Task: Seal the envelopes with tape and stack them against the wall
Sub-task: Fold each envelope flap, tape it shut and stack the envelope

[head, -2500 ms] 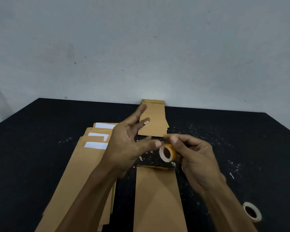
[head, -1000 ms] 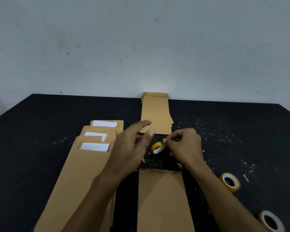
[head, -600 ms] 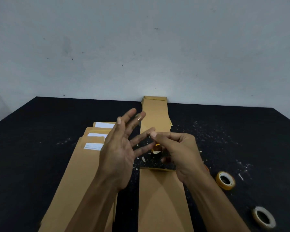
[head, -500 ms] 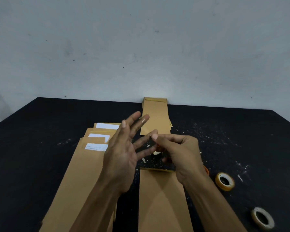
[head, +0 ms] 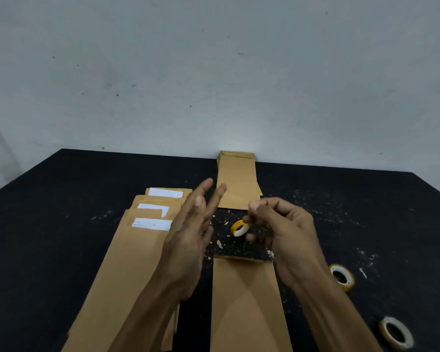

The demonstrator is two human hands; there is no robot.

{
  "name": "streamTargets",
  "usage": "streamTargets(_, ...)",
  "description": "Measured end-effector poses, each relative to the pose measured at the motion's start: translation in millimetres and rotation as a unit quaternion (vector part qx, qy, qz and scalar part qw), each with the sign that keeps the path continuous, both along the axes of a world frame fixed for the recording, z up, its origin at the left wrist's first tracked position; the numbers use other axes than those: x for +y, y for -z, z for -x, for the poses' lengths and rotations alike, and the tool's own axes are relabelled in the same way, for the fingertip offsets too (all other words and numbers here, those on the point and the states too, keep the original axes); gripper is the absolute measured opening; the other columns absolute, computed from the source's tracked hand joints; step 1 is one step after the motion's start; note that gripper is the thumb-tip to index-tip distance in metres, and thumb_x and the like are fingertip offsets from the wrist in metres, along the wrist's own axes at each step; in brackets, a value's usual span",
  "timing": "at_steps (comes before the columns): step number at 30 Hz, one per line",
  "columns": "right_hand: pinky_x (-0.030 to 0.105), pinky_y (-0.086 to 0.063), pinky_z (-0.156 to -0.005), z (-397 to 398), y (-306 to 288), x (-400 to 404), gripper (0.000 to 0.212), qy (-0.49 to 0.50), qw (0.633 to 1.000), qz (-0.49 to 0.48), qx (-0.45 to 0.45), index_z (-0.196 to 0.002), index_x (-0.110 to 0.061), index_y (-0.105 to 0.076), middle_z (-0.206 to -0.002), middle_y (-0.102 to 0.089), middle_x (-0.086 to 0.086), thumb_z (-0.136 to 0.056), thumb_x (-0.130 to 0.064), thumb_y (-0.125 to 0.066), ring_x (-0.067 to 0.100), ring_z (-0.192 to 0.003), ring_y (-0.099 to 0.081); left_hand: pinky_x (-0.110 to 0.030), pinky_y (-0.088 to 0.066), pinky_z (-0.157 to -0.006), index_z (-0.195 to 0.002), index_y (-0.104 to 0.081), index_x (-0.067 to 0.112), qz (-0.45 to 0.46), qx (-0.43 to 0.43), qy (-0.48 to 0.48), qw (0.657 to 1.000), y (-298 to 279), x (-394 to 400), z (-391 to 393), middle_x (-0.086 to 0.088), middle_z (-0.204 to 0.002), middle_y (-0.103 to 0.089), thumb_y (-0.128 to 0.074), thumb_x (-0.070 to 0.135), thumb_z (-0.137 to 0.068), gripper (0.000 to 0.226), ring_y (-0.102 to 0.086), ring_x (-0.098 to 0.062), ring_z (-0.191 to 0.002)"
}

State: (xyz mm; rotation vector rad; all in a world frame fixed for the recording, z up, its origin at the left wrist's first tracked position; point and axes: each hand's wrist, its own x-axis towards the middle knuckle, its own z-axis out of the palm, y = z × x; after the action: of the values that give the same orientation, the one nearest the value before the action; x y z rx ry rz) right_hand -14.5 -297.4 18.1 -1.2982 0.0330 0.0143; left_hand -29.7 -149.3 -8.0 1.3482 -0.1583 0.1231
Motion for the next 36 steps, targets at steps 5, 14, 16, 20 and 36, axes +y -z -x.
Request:
streamTargets(5, 0.031, -0.06, -0.067, -0.1, -9.1, -13.4, 0.004, -0.081, 0.994, -0.079, -0.007, -0.086, -0.01, -0.055, -0.104, -0.075, 0.018, -0.087, -0.012, -0.059, 0.029, -0.099, -0.073, -0.012, -0.03, -0.109, -0.145, -0.026, 0.061, -0.287, -0.039, -0.038, 0.956, 17.1, 5.7, 3.0, 0.024, -0.15, -0.042, -0.036, 0.059, -0.099, 0.047, -0.031, 0.016, -0.136)
streamTargets(14, 0.03, -0.057, -0.063, 4.3, 2.5, -26.4, 0.006, -0.106, 0.99, -0.091, -0.022, -0.08, -0.013, -0.053, -0.1, -0.074, 0.023, -0.083, -0.017, -0.055, 0.027, -0.091, -0.071, -0.039, -0.053, -0.084, -0.102, -0.076, 0.011, 0.001, 0.104, -0.019, 0.994, -0.9, 1.9, 2.0, -0.01, -0.1, -0.076, -0.051, 0.031, -0.097, 0.032, -0.071, -0.022, -0.102)
streamTargets(16, 0.031, -0.057, -0.064, 5.0, 6.7, -25.5, 0.006, -0.111, 0.99, -0.089, -0.013, -0.081, -0.012, -0.053, -0.099, -0.074, 0.023, -0.084, -0.016, -0.055, 0.028, -0.092, -0.071, -0.037, -0.052, -0.079, -0.101, -0.076, 0.008, 0.021, 0.126, 0.012, 0.992, -0.7, 0.7, 0.6, -0.014, -0.103, -0.075, -0.055, 0.033, -0.092, 0.035, -0.07, -0.022, -0.098)
streamTargets(20, 0.031, -0.057, -0.062, 5.1, 12.4, -25.3, 0.005, -0.113, 0.99, -0.08, 0.006, -0.081, -0.012, -0.053, -0.097, -0.075, 0.022, -0.083, -0.016, -0.055, 0.026, -0.09, -0.073, -0.034, -0.052, -0.076, -0.095, -0.073, -0.001, -0.001, 0.121, 0.019, 0.993, 6.9, 0.8, -2.5, -0.014, -0.096, -0.074, -0.069, 0.031, -0.077, 0.037, -0.068, -0.018, -0.091)
streamTargets(36, 0.023, -0.042, -0.036, -0.7, 47.2, -36.6, 0.008, -0.036, 0.97, 0.198, 0.138, -0.09, 0.006, -0.064, -0.078, -0.074, 0.022, -0.09, -0.001, -0.068, 0.025, -0.053, -0.07, -0.018, -0.046, -0.058, -0.071, -0.079, 0.019, -0.29, 0.113, -0.105, 0.945, 41.7, -3.5, -5.3, 0.011, -0.057, -0.068, -0.079, 0.02, -0.081, 0.01, -0.058, 0.005, -0.051)
